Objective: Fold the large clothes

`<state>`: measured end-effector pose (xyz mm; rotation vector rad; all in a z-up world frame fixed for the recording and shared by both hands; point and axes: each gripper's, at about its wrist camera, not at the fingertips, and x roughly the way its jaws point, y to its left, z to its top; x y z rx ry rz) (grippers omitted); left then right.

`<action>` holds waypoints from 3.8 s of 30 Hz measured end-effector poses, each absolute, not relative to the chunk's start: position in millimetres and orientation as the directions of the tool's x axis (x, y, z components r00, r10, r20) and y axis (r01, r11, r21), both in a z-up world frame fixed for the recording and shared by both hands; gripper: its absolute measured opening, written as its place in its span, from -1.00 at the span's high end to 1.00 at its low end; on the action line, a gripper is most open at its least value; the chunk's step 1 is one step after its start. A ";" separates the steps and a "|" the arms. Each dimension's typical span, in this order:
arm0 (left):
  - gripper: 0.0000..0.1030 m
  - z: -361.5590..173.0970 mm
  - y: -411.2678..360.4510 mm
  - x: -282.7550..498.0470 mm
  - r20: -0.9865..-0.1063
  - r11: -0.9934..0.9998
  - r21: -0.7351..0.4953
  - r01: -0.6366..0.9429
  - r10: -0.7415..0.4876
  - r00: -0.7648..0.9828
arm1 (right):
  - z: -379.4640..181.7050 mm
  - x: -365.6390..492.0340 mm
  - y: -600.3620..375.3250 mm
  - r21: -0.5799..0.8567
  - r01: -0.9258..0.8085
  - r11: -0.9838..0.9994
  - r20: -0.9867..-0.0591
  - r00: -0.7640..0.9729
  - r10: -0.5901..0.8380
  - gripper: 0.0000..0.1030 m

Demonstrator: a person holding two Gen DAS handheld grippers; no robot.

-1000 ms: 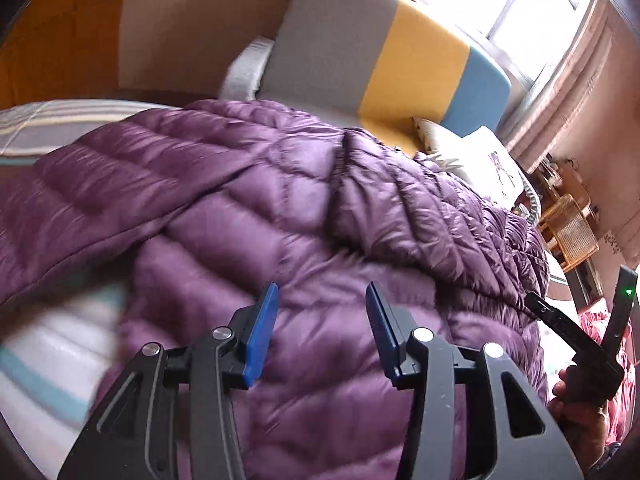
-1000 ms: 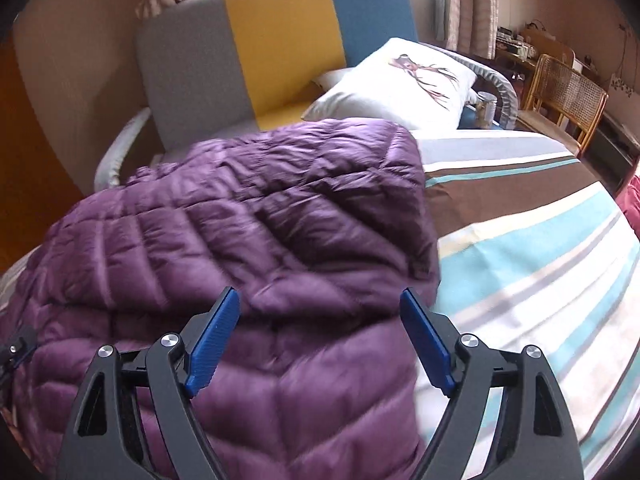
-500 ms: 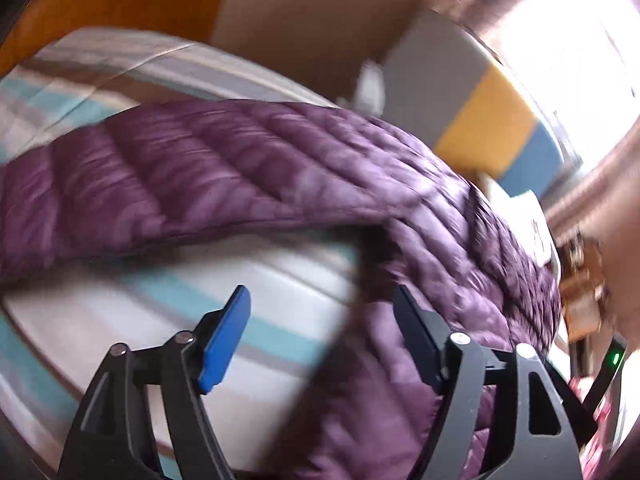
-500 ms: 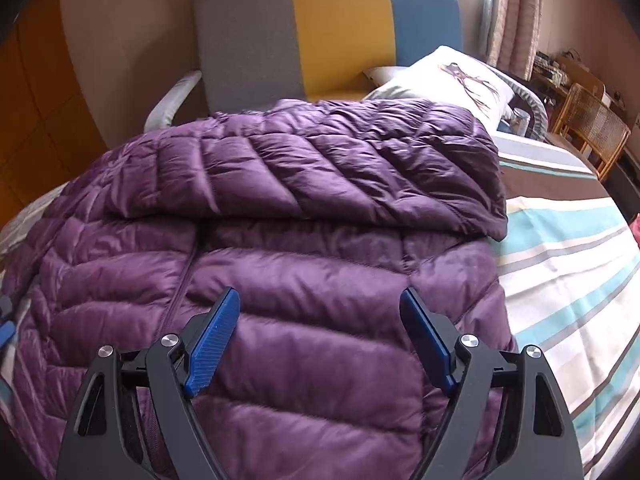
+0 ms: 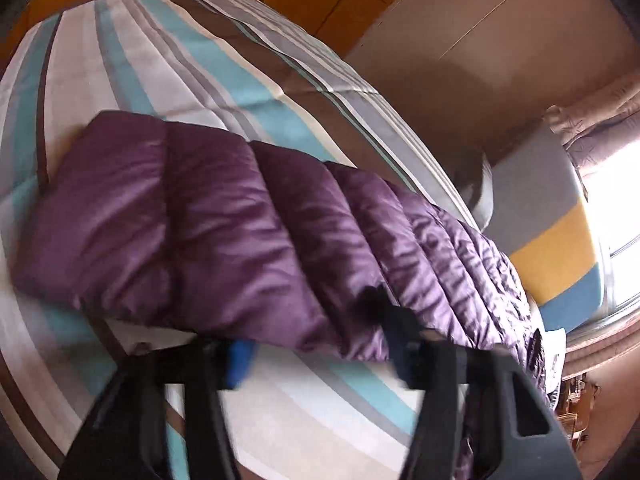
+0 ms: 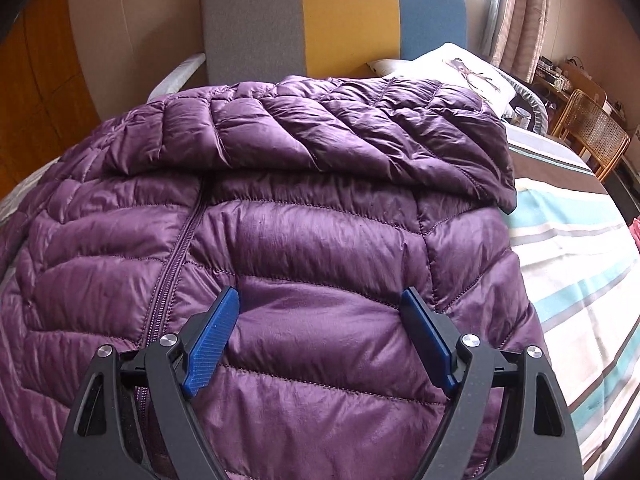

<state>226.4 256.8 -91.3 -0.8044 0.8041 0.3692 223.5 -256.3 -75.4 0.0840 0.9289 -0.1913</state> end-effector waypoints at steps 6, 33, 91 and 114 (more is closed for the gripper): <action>0.83 -56.7 244.5 243.5 -0.711 0.759 -0.423 -0.494 0.060 0.701 | -77.2 221.3 -254.8 -0.013 0.200 0.980 -0.801 0.584 -0.130 -0.60; -0.14 -16.3 -26.0 256.2 -0.643 0.889 -0.262 0.374 -0.450 0.620 | -66.9 220.2 -268.9 0.107 0.184 0.977 -0.795 0.607 -0.027 -0.50; -0.25 -38.1 26.7 246.8 -0.679 0.940 -0.264 0.217 -0.341 0.651 | -48.6 258.0 -286.0 0.493 0.172 0.853 -0.672 0.698 0.248 0.79; -0.22 -50.5 -3.2 369.0 -0.745 0.967 -0.151 0.203 -0.247 0.620 | -58.9 318.3 -367.4 0.261 0.295 0.919 -0.748 0.664 0.000 0.79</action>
